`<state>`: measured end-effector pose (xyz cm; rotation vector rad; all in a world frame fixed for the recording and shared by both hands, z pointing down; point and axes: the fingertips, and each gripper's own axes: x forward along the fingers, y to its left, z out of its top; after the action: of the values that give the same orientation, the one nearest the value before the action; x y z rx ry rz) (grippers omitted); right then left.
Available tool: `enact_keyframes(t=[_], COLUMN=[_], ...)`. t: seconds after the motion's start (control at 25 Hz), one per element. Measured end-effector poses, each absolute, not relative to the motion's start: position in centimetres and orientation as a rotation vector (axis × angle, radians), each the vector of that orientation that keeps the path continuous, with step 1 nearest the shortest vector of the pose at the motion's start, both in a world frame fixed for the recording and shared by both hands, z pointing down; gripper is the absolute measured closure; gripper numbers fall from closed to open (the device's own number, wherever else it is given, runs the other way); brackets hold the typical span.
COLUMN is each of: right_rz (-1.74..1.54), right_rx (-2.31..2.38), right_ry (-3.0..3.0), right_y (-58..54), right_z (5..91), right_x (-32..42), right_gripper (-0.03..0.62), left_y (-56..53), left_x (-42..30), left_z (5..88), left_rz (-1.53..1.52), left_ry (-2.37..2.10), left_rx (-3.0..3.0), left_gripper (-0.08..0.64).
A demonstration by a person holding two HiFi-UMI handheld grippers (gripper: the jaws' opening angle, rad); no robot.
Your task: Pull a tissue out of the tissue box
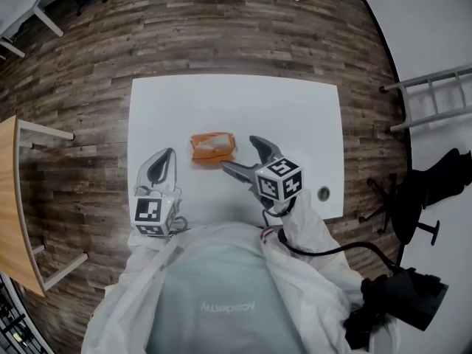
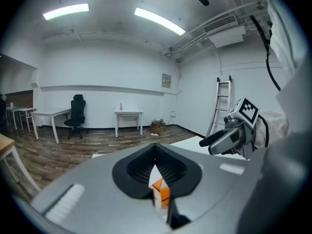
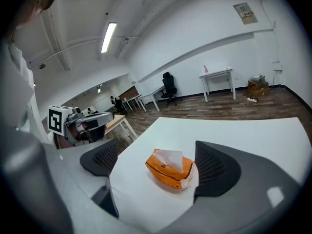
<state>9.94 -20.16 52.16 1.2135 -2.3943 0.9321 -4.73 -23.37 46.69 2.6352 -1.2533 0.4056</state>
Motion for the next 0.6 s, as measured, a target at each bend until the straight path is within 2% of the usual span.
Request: enact_keyframes(t=[0.4,0.6], right_rz=[0.806,0.751], right_rx=[0.863,0.759], right_ry=[-2.333,-2.260], right_y=[-20.7,-21.7], right_z=[55.8,58.4], right_x=[8.5,8.7], right_gripper=[0.104,0.126], left_y=[-22.1,-21.7], left_x=[-6.0,-6.7], left_z=[46.6,47.2], left_rz=[0.413,0.405], left_ry=[-1.345,-1.373], left_rx=[2.570,2.528], left_gripper=[0.560,0.560])
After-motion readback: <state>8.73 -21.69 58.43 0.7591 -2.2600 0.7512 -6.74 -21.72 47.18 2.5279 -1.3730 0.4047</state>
